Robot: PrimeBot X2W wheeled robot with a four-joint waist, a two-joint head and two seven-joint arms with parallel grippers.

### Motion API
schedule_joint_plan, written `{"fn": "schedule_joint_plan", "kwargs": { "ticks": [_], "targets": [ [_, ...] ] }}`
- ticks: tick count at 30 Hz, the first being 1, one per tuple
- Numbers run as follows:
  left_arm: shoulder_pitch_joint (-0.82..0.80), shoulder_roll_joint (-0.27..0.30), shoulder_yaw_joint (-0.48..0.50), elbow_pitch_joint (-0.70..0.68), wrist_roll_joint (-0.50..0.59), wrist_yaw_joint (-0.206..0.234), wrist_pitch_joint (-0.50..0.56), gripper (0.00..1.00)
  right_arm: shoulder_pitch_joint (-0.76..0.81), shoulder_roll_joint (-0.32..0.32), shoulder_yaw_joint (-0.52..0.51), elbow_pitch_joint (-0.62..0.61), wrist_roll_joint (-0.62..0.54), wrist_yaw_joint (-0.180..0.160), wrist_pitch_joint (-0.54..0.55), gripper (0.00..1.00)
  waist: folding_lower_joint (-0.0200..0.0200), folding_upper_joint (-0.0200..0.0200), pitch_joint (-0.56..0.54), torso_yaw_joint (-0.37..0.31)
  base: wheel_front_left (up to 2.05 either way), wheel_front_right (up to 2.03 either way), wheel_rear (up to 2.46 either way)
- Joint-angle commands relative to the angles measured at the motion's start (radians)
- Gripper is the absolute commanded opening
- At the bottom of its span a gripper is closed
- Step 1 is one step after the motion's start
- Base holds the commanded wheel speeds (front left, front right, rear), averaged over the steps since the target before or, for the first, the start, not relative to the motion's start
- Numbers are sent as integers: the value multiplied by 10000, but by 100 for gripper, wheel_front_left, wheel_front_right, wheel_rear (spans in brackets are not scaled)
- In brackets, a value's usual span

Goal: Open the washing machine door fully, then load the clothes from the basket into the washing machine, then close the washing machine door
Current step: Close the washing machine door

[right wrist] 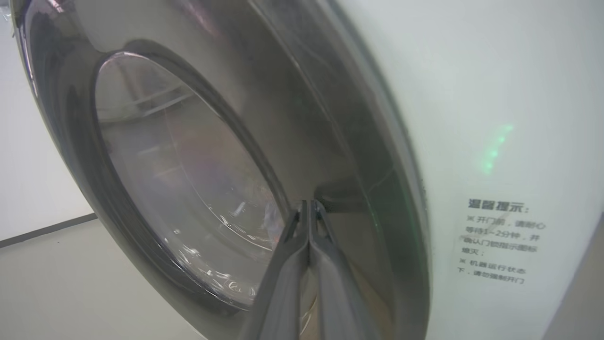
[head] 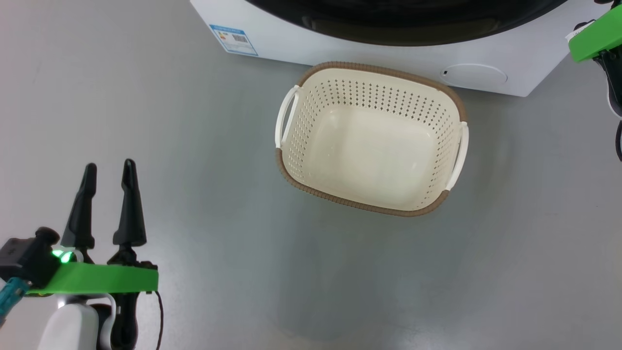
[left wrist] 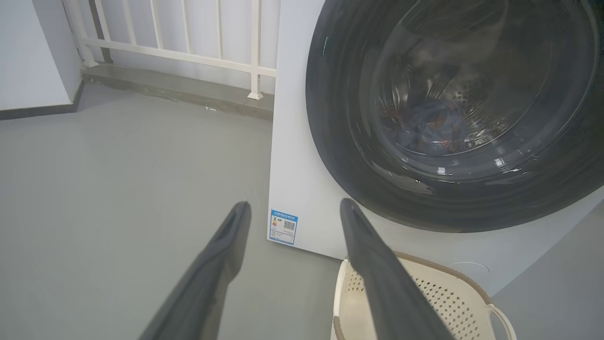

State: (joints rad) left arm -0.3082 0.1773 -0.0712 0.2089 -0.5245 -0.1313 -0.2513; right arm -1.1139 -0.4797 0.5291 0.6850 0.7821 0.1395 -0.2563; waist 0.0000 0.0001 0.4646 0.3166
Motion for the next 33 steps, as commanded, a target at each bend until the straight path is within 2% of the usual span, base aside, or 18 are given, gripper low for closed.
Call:
{"fn": "schedule_joint_plan", "kwargs": {
  "ticks": [1, 3, 4, 5, 6, 7, 18, 33],
  "targets": [
    [-135, 353, 360, -151, -13, 6, -105, 100, 67, -90, -247, -160, -90, -88, -55, 0, 0, -1, -43, -38, 0, 0, 0],
    [-135, 350, 338, -143, -3, 6, -105, 100, 185, -61, -362, -214, -123, -88, -55, 0, 0, -1, -97, -74, 0, 0, 0],
    [-137, 351, 323, -135, -1, 6, -105, 100, 262, -44, -409, -247, -143, -88, -55, 15, 0, -1, -137, -95, 0, 0, 0],
    [-137, 357, 311, -125, 1, 6, -105, 100, 353, -20, -450, -282, -165, -88, -55, 35, 0, -1, -186, -119, 0, 0, 0],
    [-134, 364, 306, -111, 4, 6, -105, 100, 449, 4, -474, -319, -182, -88, -55, 73, 0, -1, -252, -146, 0, 0, 0],
    [-124, 372, 303, -92, 7, 6, -105, 100, 545, 21, -489, -364, -192, -88, -55, 100, 0, -1, -323, -174, 0, 0, 0],
    [120, 605, 243, 55, 27, 6, -105, 100, 1995, 283, -804, -1302, -107, -88, -55, 100, 0, -1, -1450, -846, 0, 0, 0],
    [631, 878, 176, 114, 62, 6, -105, 100, 4397, 711, -1243, -2848, -475, -88, -55, 100, 0, -1, -2896, -2439, 0, 0, 0]
  ]
}}
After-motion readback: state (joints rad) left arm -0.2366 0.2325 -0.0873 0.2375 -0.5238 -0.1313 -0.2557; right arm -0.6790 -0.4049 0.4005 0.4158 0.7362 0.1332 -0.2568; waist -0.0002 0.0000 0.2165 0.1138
